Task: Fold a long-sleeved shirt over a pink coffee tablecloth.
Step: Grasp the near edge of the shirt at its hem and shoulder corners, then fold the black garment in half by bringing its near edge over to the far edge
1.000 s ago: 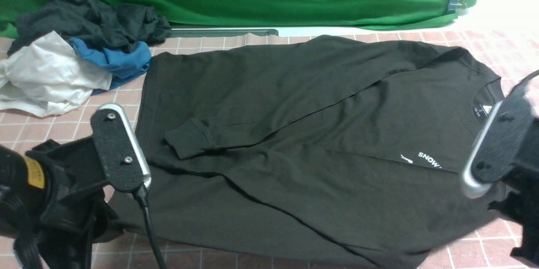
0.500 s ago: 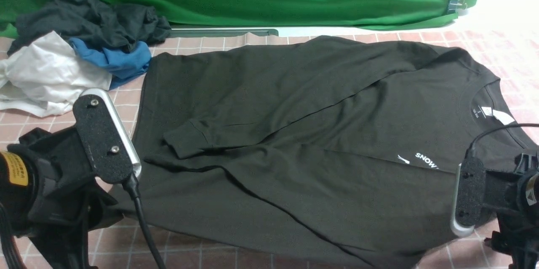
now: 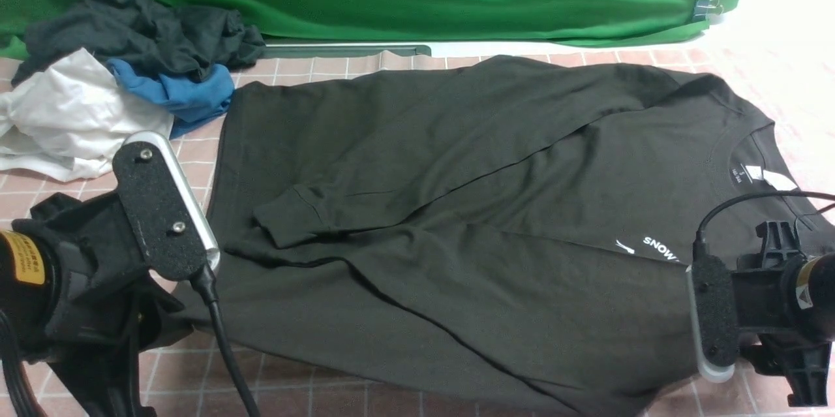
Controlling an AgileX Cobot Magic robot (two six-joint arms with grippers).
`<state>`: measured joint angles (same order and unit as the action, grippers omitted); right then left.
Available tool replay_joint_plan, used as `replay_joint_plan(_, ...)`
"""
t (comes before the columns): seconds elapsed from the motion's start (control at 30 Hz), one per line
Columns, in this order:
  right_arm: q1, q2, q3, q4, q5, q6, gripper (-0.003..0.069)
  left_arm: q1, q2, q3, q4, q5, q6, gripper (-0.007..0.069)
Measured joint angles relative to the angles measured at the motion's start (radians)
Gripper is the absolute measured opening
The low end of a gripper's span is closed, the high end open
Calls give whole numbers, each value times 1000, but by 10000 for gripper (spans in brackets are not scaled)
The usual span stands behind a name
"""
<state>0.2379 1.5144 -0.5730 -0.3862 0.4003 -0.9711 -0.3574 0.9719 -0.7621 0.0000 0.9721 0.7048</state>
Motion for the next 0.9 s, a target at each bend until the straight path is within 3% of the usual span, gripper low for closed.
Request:
replay_joint_plan(0.1, 0, 10, -6, -7, 6, -3, 421, 0, 0, 0, 0, 0, 0, 45)
replay_joint_plan(0.2, 0, 14, -6, -17, 8, -5, 356, 0, 0, 0, 0, 0, 0, 45)
replay_joint_plan(0.4, 0, 4, -6, -27, 58, -5, 64, 0, 0, 0, 0, 0, 0, 45)
replay_joint_plan(0.53, 0, -60, -3, -29, 179, 7, 41, 0, 0, 0, 0, 22, -11, 45)
replay_joint_plan(0.63, 0, -143, 1, 36, 266, 52, 41, 0, 0, 0, -7, 67, -52, 45)
replay_joint_plan(0.8, 0, -337, 2, 257, 378, 101, 36, 0, -32, 0, -44, 120, -109, 45)
replay_joint_plan(0.9, 0, -387, 2, 262, 422, 105, 36, 0, -70, 0, -32, 97, -114, 45)
